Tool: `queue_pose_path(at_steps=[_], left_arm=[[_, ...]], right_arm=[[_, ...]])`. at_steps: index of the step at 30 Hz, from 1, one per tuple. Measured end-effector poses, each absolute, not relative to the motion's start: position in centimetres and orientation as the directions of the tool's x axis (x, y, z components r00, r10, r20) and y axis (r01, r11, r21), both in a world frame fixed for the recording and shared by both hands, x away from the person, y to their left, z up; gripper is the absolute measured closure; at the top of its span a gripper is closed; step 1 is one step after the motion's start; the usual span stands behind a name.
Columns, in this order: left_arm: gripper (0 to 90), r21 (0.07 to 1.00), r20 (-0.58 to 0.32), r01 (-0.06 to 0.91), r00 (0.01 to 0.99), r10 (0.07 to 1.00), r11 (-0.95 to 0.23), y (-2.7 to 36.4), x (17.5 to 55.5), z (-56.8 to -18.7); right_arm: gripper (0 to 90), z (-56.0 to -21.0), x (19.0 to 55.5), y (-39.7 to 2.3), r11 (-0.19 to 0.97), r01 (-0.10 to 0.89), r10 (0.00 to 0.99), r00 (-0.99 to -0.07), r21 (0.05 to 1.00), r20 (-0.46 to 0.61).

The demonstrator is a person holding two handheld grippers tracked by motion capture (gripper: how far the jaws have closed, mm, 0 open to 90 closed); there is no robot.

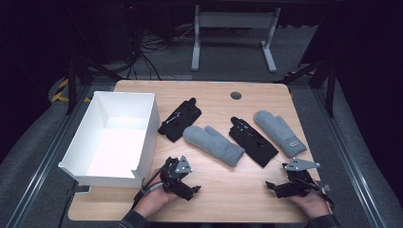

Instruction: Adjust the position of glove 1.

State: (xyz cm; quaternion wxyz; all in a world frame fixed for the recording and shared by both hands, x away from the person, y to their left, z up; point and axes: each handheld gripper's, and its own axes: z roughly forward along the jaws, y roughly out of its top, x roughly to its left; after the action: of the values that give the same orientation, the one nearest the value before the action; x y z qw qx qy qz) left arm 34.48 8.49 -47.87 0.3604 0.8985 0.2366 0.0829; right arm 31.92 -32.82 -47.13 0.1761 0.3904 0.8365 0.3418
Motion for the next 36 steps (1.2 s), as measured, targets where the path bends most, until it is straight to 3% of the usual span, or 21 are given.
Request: queue_pose_path(at_steps=[7, 14, 17, 25, 28, 36], left_arm=[[0.1, 0.687, -0.022, 0.366, 0.874, 0.486, -0.627, 8.5, 34.5, -47.9], [0.1, 0.688, -0.022, 0.365, 0.874, 0.485, -0.627, 8.5, 34.5, -47.9], [0.1, 0.687, -0.021, 0.366, 0.874, 0.486, -0.627, 8.5, 34.5, -47.9], [0.1, 0.686, -0.022, 0.364, 0.876, 0.482, -0.630, 8.5, 34.6, -47.9], [0.1, 0.687, -0.023, 0.365, 0.875, 0.483, -0.629, 8.5, 34.6, -47.9], [0.2, 0.687, -0.022, 0.365, 0.874, 0.485, -0.628, 8.5, 34.6, -47.9]], right_arm=[[1.1, -47.1, 32.0, -32.8, 0.467, 0.532, 0.768, -0.640, 0.706, -0.026], [18.9, -45.7, 32.1, -32.7, 0.466, 0.520, 0.764, -0.645, 0.715, -0.029], [32.7, -45.0, 32.2, -32.4, 0.451, 0.508, 0.752, -0.659, 0.734, -0.006], [79.9, -43.7, 33.1, -30.9, 0.448, 0.469, 0.710, -0.704, 0.761, 0.016], [89.8, -43.3, 33.6, -30.1, 0.461, 0.453, 0.686, -0.727, 0.763, 0.017], [90.0, -42.3, 35.3, -27.0, 0.486, 0.397, 0.636, -0.772, 0.779, -0.003]])
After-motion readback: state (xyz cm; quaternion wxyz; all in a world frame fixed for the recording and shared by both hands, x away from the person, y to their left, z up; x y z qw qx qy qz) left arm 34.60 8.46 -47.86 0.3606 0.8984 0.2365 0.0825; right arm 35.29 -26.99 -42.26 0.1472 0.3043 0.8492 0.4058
